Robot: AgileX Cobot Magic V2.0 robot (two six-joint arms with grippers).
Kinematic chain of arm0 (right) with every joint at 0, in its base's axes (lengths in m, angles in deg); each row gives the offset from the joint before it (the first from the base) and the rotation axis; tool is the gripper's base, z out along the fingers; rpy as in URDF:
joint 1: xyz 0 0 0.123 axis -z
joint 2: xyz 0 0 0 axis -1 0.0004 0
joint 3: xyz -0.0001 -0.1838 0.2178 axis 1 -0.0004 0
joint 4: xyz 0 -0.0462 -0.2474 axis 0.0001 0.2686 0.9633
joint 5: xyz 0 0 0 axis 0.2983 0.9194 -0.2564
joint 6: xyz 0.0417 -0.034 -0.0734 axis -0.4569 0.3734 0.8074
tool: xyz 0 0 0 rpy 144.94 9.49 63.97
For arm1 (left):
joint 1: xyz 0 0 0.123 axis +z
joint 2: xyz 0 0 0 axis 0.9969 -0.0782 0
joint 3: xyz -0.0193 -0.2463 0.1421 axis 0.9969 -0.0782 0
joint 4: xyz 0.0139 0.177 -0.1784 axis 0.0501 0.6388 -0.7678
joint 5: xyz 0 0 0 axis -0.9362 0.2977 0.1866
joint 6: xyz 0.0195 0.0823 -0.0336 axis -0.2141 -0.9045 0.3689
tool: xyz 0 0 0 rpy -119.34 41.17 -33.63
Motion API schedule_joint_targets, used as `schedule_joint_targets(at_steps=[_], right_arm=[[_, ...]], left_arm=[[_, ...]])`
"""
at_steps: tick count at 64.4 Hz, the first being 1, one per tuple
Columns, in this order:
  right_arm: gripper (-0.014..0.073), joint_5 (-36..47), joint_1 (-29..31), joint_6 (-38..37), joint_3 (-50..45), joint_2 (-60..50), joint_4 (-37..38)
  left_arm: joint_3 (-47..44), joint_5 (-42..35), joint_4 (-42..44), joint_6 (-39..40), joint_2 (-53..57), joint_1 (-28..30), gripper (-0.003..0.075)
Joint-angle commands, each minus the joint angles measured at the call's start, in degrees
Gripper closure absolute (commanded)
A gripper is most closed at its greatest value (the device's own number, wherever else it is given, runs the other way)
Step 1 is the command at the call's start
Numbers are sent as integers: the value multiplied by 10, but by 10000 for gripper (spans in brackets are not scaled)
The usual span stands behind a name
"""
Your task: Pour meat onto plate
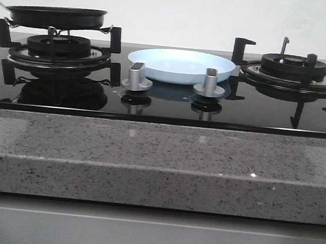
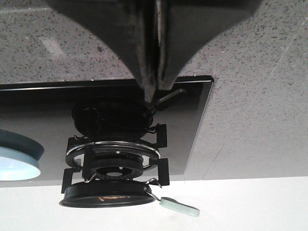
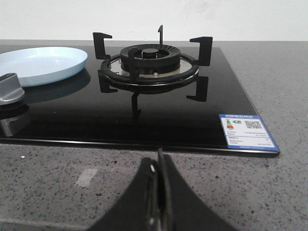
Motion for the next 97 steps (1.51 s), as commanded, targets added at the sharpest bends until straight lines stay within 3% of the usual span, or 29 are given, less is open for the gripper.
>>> schedule_joint_targets(at_steps=[1,79,85,91,97], right_arm=[[664,50,2,2,2,-10,4],[664,50,2,2,2,-10,4],[664,55,2,2,2,-10,4],[664,57,2,2,4,-10,4],[663,35,2,2,31,-10,4]], left_arm=[[-3,-42,-5,2,10,0,741],[-3,-47,-5,2,10,0,741],[-3,-78,-5,2,10,0,741],[1,-108,-46,2,10,0,741],[28,-88,-63,2,7,0,741]])
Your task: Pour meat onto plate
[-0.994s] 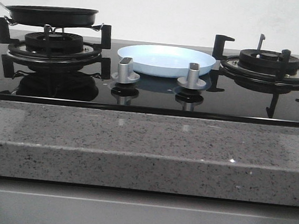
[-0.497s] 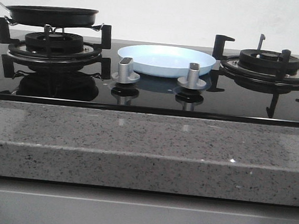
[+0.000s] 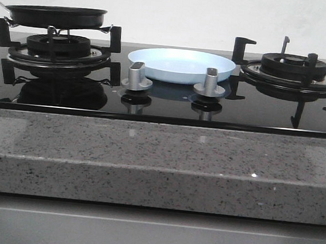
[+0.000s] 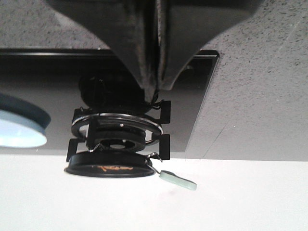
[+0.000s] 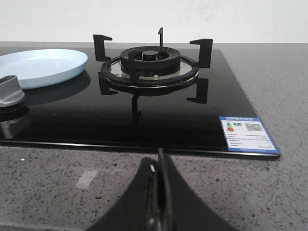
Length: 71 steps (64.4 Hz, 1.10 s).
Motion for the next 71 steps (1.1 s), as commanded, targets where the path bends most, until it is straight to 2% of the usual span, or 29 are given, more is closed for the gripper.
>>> schedule_joint_targets(at_steps=[1,11,20,31,44,47,50,56,64,68,71], right_arm=[[662,26,2,2,42,-9,4],[661,-54,2,2,147,35,4],[652,-64,2,2,237,126,4],[652,-67,2,2,335,273,4],[649,-66,2,2,387,368,4],[631,-58,2,2,388,382,4],[594,-54,2,2,388,392,4],[468,-54,2,2,388,399,4],[161,-53,2,2,388,400,4],[38,-54,2,2,388,400,4],[-22,-54,2,2,388,400,4]], left_arm=[[36,-36,-20,2,4,0,741],[143,28,18,2,-57,0,741],[238,77,15,2,-178,0,741],[327,68,12,2,-342,0,741],[349,32,12,2,-409,0,737],[349,18,12,2,-415,0,717],[349,9,12,2,-416,0,676],[349,-2,12,2,-417,0,511],[349,-1,12,2,-417,0,191],[349,-1,12,2,-418,0,108],[349,-1,12,2,-418,0,55]])
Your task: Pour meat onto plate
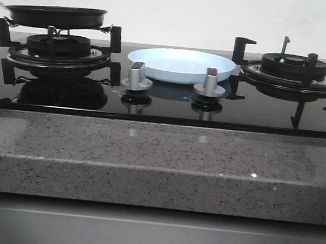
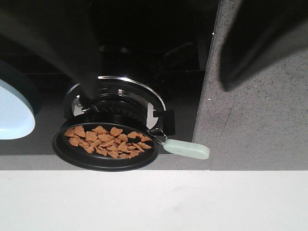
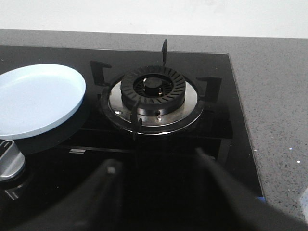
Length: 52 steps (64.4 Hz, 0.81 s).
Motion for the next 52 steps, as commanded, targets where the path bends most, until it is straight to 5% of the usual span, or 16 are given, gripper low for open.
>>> schedule_joint_targets(at_steps=[1,34,52], right_arm=[[-34,48,2,2,22,1,4],[-51,41,1,2,29,15,4],[-51,-50,-40,2,191,202,3]], left_arm=[[23,-49,-4,2,-1,0,50],[23,-49,-4,2,-1,0,48],[23,-49,-4,2,-1,0,48]])
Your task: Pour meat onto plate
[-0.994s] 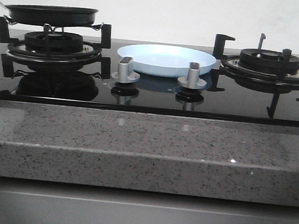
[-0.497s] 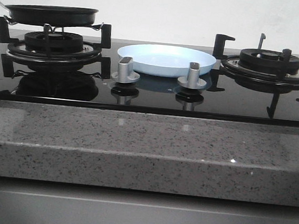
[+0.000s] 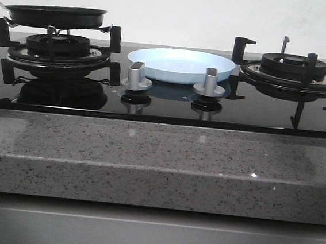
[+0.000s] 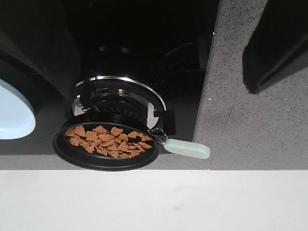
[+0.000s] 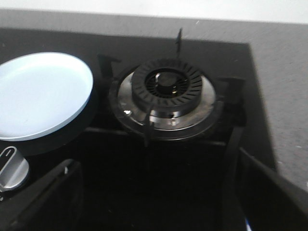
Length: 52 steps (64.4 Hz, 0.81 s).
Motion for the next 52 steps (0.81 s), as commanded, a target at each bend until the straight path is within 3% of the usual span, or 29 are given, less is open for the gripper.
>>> schedule_joint_targets(at_steps=[1,27,38,52], right_arm=[[-51,-8,-15,2,74,61,3],[-51,-232,-47,25,379,330,-72],[-50,-287,-47,53,485,421,-126],[-50,-344,-53,55,575,507,-132]], left_arm=[[23,-48,-4,2,-1,0,48],[23,-52,-4,2,-1,0,48],[23,-52,-4,2,-1,0,48],[23,-52,-4,2,-1,0,48]])
